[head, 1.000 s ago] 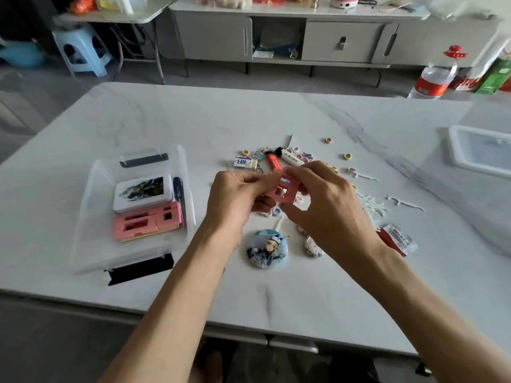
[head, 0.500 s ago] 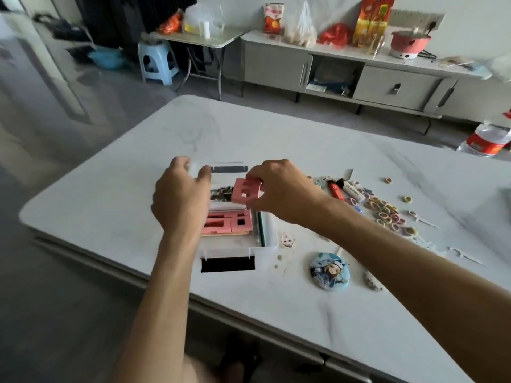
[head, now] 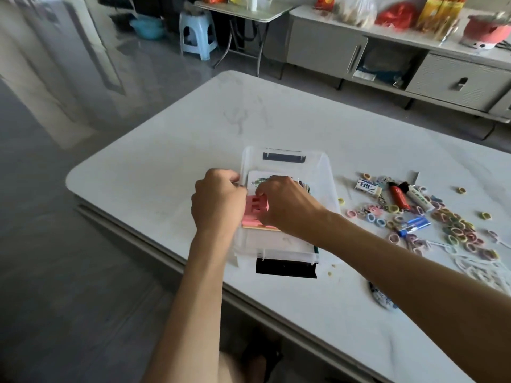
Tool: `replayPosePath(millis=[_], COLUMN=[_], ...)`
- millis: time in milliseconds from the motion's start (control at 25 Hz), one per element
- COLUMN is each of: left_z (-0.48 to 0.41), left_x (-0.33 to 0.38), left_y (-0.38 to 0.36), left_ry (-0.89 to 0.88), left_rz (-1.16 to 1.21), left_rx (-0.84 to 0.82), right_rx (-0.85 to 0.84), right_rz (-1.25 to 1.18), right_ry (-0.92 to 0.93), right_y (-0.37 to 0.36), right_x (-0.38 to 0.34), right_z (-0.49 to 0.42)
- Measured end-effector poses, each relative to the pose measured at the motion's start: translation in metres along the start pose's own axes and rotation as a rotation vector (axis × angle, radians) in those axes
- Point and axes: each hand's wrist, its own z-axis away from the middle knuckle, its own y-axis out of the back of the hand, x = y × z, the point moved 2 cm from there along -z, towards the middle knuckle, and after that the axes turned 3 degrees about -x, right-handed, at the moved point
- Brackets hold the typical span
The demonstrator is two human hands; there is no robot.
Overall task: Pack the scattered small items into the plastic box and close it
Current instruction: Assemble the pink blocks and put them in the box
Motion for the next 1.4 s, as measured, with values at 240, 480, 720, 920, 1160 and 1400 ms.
replayPosePath(millis=[240,480,720,920,1160,1400], left_z=[-0.002,-0.001,0.000,-0.001,-0.001,-0.004], left_x=[0.003,0.003,0.003,0.002,0.002,0.000], left_y=[0.000,0.000,0.000,0.000,-0.001,-0.001], left_ry=[0.001,0.015,0.021,0.013,0.022,0.015], left_rz=[0.003,0.012,0.040,0.029,0.023,0.018], left_rx=[-0.006,-0.004,0.004,-0.004,-0.002,-0.007], right_rx=[0.011,0.027,0.034,0.032,0.025,0.004], right_rz=[0.020,0.072,0.085,-0.045,-0.078,-0.036], right_ry=[0.021,0.031,0.017,-0.052,-0.098,-0.082], right_y=[-0.009,-0.014,-0.015,-0.017,-0.021,-0.024], right_x=[-0.005,-0.005,-0.006,-0.002,-0.003,-0.004], right_z=[0.002,0.003,-0.001,-0.002,-0.004,-0.009])
